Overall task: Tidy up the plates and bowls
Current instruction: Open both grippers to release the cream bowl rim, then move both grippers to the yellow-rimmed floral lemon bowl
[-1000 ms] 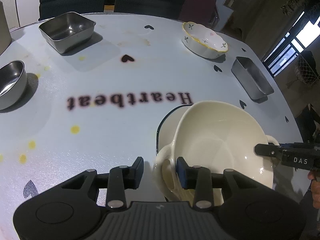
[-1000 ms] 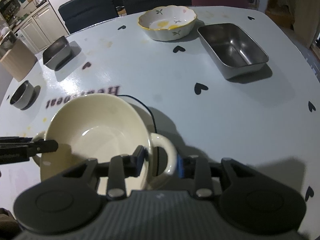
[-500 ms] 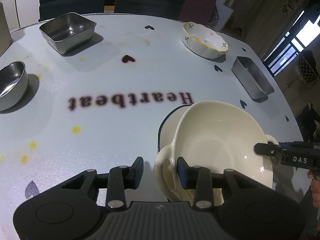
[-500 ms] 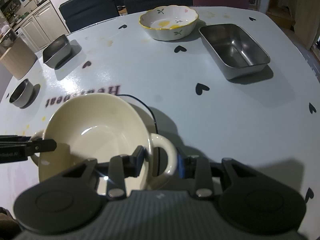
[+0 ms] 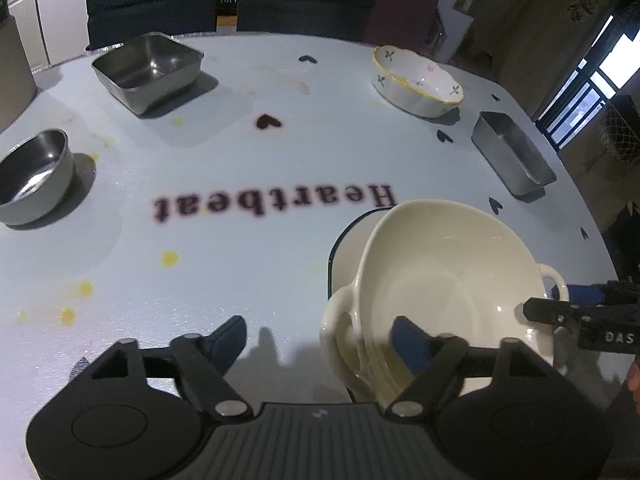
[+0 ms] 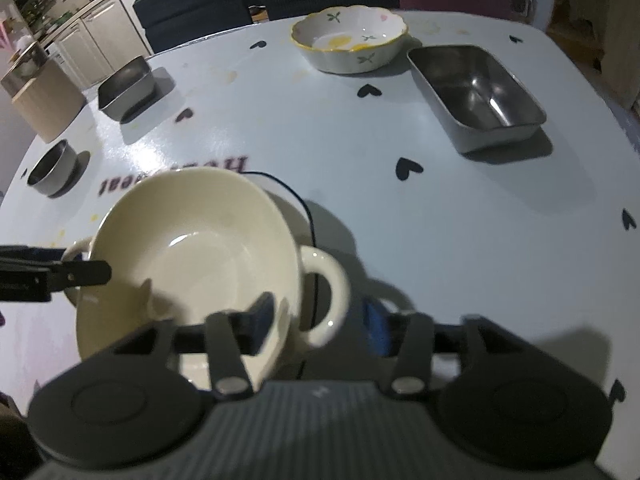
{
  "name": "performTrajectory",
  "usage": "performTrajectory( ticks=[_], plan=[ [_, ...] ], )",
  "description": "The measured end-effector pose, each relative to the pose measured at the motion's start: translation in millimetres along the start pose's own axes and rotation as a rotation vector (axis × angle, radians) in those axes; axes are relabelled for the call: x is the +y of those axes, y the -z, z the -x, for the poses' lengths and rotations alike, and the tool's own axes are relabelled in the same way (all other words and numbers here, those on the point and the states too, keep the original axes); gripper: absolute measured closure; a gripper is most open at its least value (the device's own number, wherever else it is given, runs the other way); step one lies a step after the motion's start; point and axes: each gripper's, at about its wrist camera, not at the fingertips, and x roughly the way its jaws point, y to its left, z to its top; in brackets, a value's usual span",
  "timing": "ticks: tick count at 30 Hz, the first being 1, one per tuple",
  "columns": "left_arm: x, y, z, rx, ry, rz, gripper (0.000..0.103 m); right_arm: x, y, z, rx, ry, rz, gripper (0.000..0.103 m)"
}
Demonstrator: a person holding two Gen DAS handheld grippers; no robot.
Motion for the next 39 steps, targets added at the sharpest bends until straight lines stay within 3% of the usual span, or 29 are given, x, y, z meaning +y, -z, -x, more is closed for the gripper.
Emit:
performTrajectory(
  ticks=[1,3,5,6,13,18,26,33,35,39],
  plan=[
    [-1,0,5,-0.012,0.006,-0.005,0.014,0,1,4,-0.013,0.001,0.008,0.025],
    [-4,0,16,-0.044,0.023,-0.009,0.006,0,3,13,-0.045,-0.01,0.015,0.018],
    [-7,0,29,-0.085,0.037,-0.017,0.004,1,3,24,-0.084,-0.017,0.016,0.002],
    [-9,-1,36,-0.108,0.04,-0.021,0.003,1,3,30,-0.109,-0.017,0.022,0.0],
    [-15,-24,67,-0.231,0.03,-0.038,0.0,-7,-11,61,-0.247,0.012,-0.007,0.0],
    [-14,-54,65,-0.27,0.034,-0.072,0.0,-29,-37,71,-0.33,0.02,-0.056,0.0],
    [-20,-115,28,-0.324,0.051,-0.153,0.0,-70,-96,47,-0.462,0.036,-0.07,0.0],
    [-24,-165,-25,-0.358,0.074,-0.166,0.0,-97,-146,19,-0.663,0.028,-0.09,0.0],
    [-26,-177,-39,-0.367,0.083,-0.171,0.0,-101,-163,7,-0.679,0.044,-0.088,0.0],
    [-33,-200,-68,-0.375,0.116,-0.159,0.0,-109,-199,-20,-0.603,0.1,-0.065,0.0]
  ],
)
